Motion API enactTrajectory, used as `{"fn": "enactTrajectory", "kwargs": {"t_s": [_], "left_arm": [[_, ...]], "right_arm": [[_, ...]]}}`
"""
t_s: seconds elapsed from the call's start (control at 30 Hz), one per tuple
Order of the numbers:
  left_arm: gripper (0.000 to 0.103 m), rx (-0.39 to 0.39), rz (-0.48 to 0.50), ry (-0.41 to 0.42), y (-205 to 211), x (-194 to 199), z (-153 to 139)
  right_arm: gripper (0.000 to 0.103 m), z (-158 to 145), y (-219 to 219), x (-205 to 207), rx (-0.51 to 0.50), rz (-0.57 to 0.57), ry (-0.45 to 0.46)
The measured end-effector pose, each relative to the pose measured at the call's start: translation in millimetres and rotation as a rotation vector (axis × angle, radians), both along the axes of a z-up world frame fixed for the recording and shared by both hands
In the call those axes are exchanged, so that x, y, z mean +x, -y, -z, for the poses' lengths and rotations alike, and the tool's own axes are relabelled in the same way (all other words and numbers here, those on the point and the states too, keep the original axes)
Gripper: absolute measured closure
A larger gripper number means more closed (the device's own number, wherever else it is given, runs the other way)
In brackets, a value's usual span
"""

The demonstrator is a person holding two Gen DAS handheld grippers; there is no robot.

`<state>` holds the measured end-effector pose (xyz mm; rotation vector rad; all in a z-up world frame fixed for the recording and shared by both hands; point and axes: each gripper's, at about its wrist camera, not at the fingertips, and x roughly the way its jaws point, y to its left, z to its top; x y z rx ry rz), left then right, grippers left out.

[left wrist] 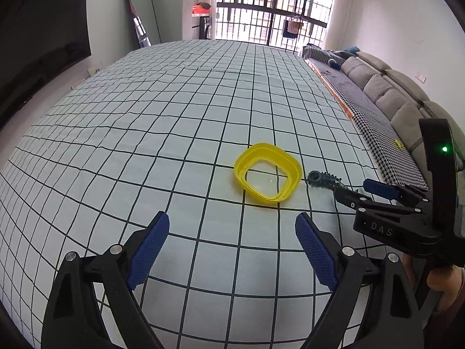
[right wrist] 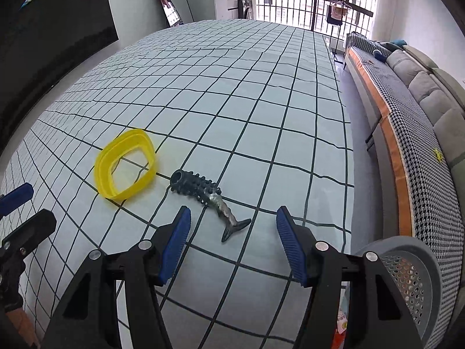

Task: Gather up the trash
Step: 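Grasp the grey toy fish with the right tool while the left tool grasps the yellow ring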

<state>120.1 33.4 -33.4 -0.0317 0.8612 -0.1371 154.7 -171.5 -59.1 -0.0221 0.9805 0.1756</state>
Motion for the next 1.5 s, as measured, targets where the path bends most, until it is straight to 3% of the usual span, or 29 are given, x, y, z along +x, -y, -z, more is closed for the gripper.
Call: {"fn": "enactTrajectory", "kwargs": {"t_s": [0.33,0.43,0.57,0.6,0.83,1.07,1.5], "left_arm": [[0.016,0.004,-0.003,-0.028,1,5,8],[0.016,0.003,-0.004,-0.028,3,5,7],[0.016,0.006,0.000,-0.038,8,6,6],[0.016,0.008,0.001,-0.040,10,6,6],[0.016,0.014,0.021,-0.040,27,10,1],[0.016,-0.001,0.018,-0.063,44,24,3],[0.016,0.012,-0.022,-0.148,61,66,29]], "right_arm": [[0.048,5,-16,17,-0.043,-0.057,0.004],[0.055,3,-18,16,-0.035,-0.076,0.009],[0.081,1,-21,15,-0.034,-0.106,0.010],[0.082,1,-22,15,-0.029,-0.109,0.009],[0.082,-3,-14,7,0.031,-0.090,0.023],[0.082,-16,20,-13,0.066,-0.001,0.055],[0.082,-31,62,-59,0.144,0.067,0.098]]}}
